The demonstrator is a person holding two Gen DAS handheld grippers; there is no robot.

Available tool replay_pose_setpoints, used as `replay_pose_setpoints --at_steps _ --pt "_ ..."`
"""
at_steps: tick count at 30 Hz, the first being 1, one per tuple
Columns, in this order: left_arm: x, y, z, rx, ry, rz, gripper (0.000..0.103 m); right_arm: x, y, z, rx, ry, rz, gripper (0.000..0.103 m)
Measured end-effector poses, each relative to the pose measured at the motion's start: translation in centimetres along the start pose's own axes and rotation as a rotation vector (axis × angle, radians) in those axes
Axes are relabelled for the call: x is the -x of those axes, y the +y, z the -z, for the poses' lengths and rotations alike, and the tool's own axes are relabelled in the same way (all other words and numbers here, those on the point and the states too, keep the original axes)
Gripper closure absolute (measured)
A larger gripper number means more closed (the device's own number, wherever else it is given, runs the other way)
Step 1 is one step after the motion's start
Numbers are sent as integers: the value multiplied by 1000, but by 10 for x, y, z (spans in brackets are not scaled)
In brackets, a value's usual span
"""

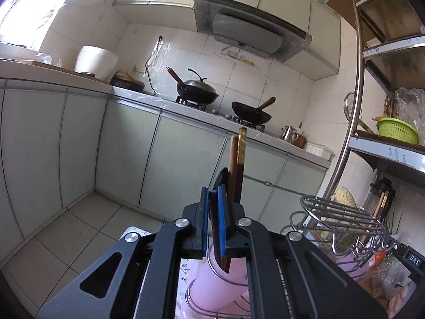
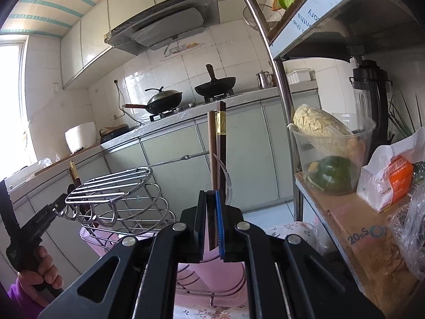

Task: Organize utensils
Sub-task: 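Lift both dark chopsticks and drop them into the pink cup, then lower both open grippers to the clear spoon and black knife on the tablecloth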

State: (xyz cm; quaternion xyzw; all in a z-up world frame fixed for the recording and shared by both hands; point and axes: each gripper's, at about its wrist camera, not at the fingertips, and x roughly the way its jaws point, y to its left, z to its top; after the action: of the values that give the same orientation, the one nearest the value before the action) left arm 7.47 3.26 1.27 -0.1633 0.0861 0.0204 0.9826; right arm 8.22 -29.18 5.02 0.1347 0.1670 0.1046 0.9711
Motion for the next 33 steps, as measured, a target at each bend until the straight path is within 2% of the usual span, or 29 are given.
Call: replay_pose_setpoints --at_steps 8,9,10,13,15,19,21,23,33 --pt "0 3 2 11 47 10 96 2 2 1 -10 17 -15 88" --pt "-1 5 2 22 64 18 94 2 2 1 -13 16 -20 81" --pt "-2 6 1 31 75 21 87 3 3 1 -15 14 -25 78" --pt "-2 11 0 68 92 28 72 4 4 1 -15 15 -26 77" --pt "-1 13 0 79 96 27 69 5 4 0 -16 19 -25 77" --pt "1 14 -2 79 100 28 68 7 5 0 -14 23 -24 75" --pt "3 13 -2 74 100 29 68 9 5 0 -14 19 -25 66" --pt "5 12 -3 68 102 31 67 12 6 0 -16 8 -28 63" --pt "22 9 -4 38 118 32 67 33 5 1 -20 -1 -18 62"
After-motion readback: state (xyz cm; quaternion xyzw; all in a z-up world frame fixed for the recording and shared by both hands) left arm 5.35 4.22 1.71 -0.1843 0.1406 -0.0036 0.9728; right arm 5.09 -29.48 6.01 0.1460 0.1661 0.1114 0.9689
